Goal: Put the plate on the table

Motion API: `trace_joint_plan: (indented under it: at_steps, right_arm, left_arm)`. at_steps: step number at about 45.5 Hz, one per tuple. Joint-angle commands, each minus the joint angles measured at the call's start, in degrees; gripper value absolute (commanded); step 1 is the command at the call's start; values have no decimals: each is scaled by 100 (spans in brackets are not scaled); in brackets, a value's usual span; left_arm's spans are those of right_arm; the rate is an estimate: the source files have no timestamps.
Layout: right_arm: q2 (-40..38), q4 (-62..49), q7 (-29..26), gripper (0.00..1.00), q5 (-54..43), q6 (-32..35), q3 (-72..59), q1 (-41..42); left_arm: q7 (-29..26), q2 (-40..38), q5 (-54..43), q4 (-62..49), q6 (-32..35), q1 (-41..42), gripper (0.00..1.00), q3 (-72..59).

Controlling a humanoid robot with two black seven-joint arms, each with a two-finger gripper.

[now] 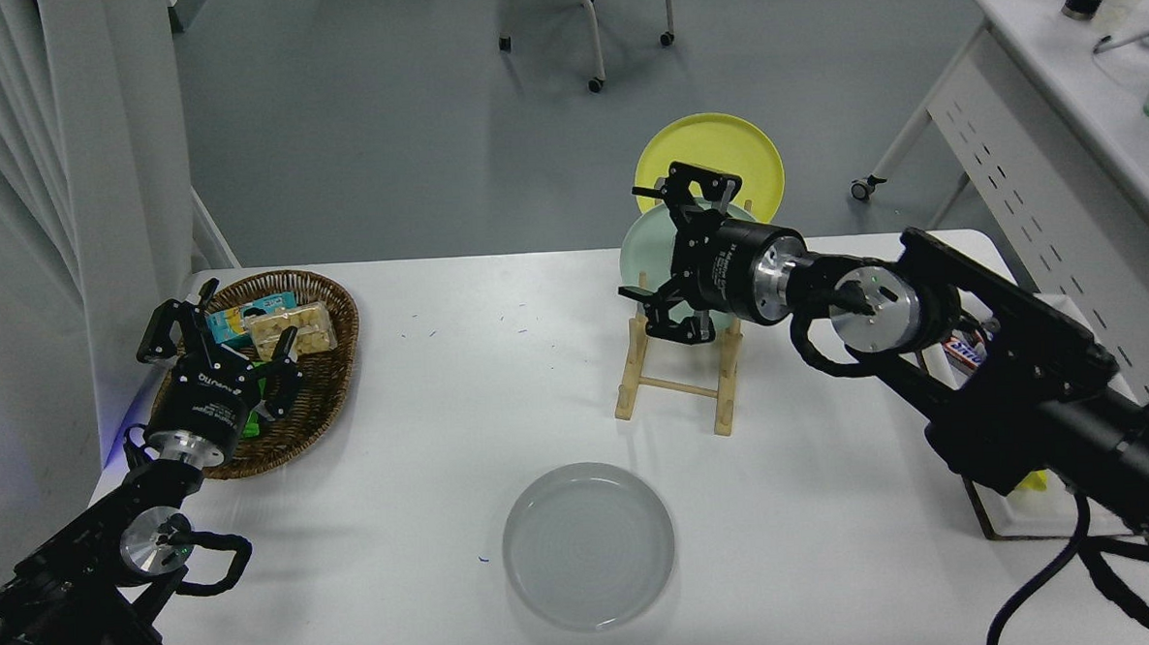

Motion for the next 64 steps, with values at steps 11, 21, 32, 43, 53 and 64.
trace_joint_plan:
  at_steps: [11,21,32,43,53,64]
  right_arm:
    - [-1063,426,-2,100,-1754,1168,1781,-982]
    - [-1450,215,261,100,-2167,1503,2116,-1466]
    - [-1661,-417,1299,100,-2387,1661,2081,-1985]
    - [-950,-1410,2345,100,-2247,2048,2230,-2407]
    - [-334,-1877,2354,100,-1237,2118,2318,-2494]
    - [263,-2132,2345,100,-226,2233,2371,-2538]
  left_arm:
    - [1,1,1,-8,-1,3,98,0]
    - [1,1,1,0,-1,-6,98,0]
    - [1,1,1,0,-1,3,98,0]
    - [1,1,1,0,-1,-6,98,0]
    - [1,-7,1,0,-1,3,98,0]
    - [-8,-7,1,0,-1,-6,98,0]
